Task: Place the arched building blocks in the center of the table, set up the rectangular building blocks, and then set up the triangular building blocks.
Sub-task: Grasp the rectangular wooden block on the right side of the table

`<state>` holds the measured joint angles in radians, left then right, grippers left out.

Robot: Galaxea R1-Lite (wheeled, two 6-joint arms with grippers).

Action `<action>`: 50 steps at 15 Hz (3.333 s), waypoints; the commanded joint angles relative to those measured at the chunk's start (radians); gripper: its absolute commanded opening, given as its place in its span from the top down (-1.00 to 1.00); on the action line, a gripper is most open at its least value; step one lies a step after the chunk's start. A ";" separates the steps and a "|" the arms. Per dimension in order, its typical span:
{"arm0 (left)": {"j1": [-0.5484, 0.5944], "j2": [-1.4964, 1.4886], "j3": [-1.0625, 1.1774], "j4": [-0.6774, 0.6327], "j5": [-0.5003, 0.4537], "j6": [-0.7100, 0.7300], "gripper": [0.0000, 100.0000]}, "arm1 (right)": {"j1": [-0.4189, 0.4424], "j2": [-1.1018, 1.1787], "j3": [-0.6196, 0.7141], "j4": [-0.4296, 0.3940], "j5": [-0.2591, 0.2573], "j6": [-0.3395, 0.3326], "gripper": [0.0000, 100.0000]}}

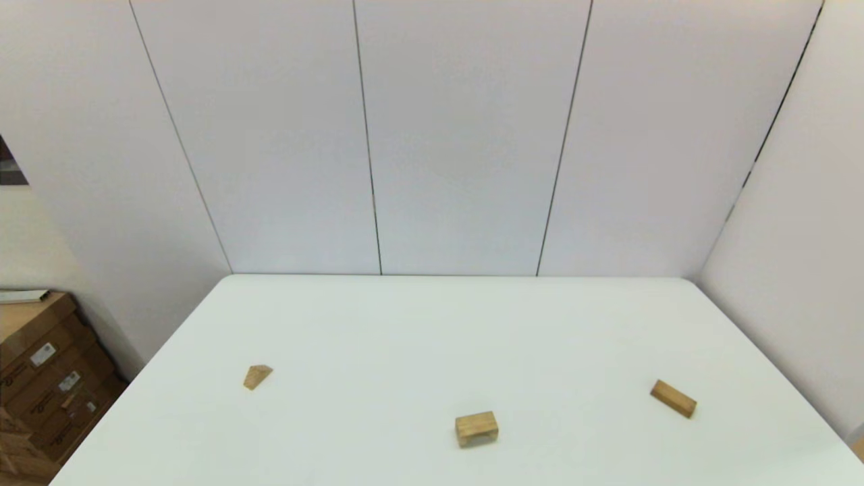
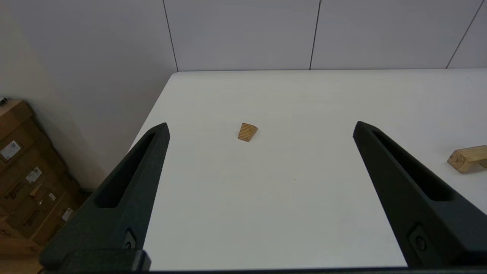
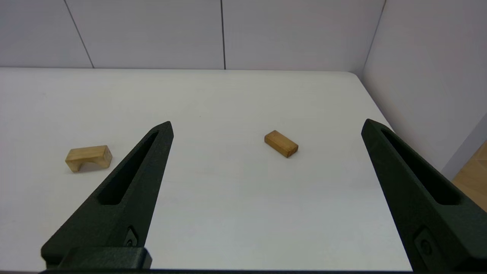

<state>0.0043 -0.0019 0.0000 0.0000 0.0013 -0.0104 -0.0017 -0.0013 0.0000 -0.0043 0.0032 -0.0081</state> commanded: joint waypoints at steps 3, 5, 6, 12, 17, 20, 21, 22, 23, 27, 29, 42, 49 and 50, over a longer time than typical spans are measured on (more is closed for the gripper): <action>0.000 0.003 0.000 0.000 0.000 0.001 -1.00 | 0.000 0.190 -0.244 0.159 0.009 0.011 -1.00; 0.000 0.003 0.000 0.000 0.002 0.003 -1.00 | -0.004 0.507 -0.431 0.257 -0.023 0.120 -1.00; 0.000 0.003 0.000 0.000 0.002 0.003 -1.00 | -0.008 0.642 -0.463 0.259 -0.031 0.137 -1.00; 0.000 0.003 0.000 0.000 0.002 0.003 -1.00 | -0.012 1.319 -0.512 0.072 -0.035 -0.095 -1.00; 0.000 0.003 0.000 0.000 0.002 0.001 -1.00 | -0.069 1.709 -0.701 0.055 -0.034 -0.211 -1.00; 0.000 0.003 0.000 0.000 0.002 0.001 -1.00 | -0.083 1.844 -0.828 0.053 -0.026 -0.251 -1.00; 0.000 0.003 0.000 0.000 0.002 0.001 -1.00 | -0.096 1.874 -0.867 0.053 -0.025 -0.268 -1.00; 0.000 0.003 0.000 0.000 0.002 0.001 -1.00 | -0.110 1.905 -0.894 0.053 -0.025 -0.294 -1.00; 0.000 0.003 0.000 0.000 0.002 0.001 -1.00 | -0.123 1.926 -0.914 0.056 -0.022 -0.317 -1.00; 0.000 0.003 0.000 0.000 0.002 0.001 -1.00 | -0.184 2.051 -0.966 0.056 0.014 -0.386 -1.00; 0.000 0.003 0.000 0.000 0.002 0.001 -1.00 | -0.192 2.092 -0.968 0.058 0.017 -0.397 -1.00; 0.000 0.003 0.000 0.000 0.002 0.001 -1.00 | -0.149 2.167 -0.928 0.036 0.037 -0.415 -1.00; 0.000 0.003 0.000 0.000 0.002 0.001 -1.00 | -0.139 2.238 -0.931 -0.066 0.011 -0.414 -1.00; 0.000 0.003 0.000 0.000 0.002 0.001 -1.00 | -0.139 2.244 -0.933 -0.066 0.011 -0.414 -1.00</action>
<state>0.0043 0.0000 0.0000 0.0000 0.0028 -0.0085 -0.1423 2.2255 -0.9304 -0.0721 0.0149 -0.4189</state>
